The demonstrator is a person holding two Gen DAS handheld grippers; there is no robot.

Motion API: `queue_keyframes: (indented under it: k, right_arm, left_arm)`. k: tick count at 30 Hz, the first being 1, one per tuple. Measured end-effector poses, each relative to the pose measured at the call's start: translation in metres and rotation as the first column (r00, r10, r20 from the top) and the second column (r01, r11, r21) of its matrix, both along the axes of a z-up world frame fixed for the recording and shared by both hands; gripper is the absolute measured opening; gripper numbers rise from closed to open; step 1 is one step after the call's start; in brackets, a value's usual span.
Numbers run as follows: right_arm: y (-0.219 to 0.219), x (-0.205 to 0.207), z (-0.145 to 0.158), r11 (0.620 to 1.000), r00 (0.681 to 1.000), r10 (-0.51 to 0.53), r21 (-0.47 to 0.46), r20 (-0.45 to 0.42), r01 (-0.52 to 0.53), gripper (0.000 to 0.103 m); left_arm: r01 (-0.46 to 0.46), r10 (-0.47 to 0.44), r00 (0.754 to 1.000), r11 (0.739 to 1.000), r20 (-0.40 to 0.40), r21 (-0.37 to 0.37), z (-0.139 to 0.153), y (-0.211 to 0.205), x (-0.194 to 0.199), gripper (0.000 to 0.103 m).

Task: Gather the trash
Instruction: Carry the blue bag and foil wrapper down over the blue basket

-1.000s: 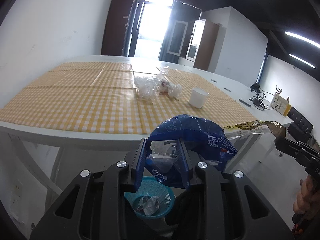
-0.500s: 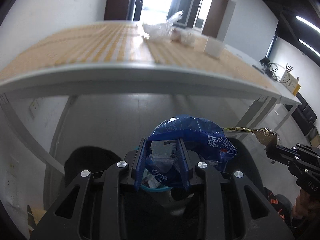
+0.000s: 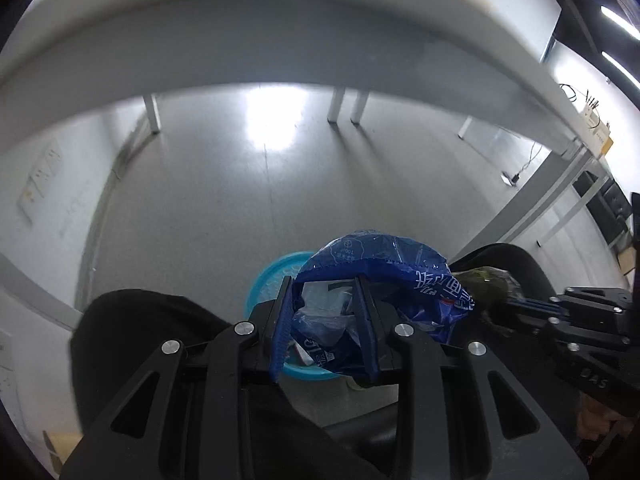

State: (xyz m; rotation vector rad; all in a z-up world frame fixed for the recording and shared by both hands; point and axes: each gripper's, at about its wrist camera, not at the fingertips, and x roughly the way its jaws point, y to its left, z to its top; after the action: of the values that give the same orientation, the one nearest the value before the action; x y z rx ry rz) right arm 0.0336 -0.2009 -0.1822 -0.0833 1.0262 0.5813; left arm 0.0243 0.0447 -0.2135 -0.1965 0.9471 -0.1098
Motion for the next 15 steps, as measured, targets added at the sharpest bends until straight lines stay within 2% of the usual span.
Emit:
queue_keyframes:
  k: [2, 5, 11, 15]
  right_arm:
    - [0.004, 0.016, -0.015, 1.000, 1.000, -0.016, -0.016, -0.027, 0.015, 0.003]
    - [0.005, 0.035, -0.036, 0.999, 0.998, -0.042, -0.035, -0.055, 0.040, 0.003]
    - [0.006, 0.066, -0.074, 0.996, 0.984, -0.080, -0.050, -0.159, 0.073, 0.003]
    - [0.014, 0.081, -0.092, 0.994, 0.978, -0.085, -0.088, -0.191, 0.069, 0.003]
  left_arm:
    - [-0.001, 0.002, 0.999, 1.000, -0.039, 0.009, -0.016, 0.000, 0.013, 0.029]
    - [0.004, 0.001, 0.998, 0.997, -0.059, 0.080, -0.037, -0.008, 0.026, 0.029]
    - [0.000, 0.011, 0.988, 0.997, -0.151, 0.073, -0.067, -0.015, 0.052, 0.029]
    - [-0.055, 0.061, 0.962, 0.998, -0.266, 0.032, -0.093, -0.005, 0.076, 0.029]
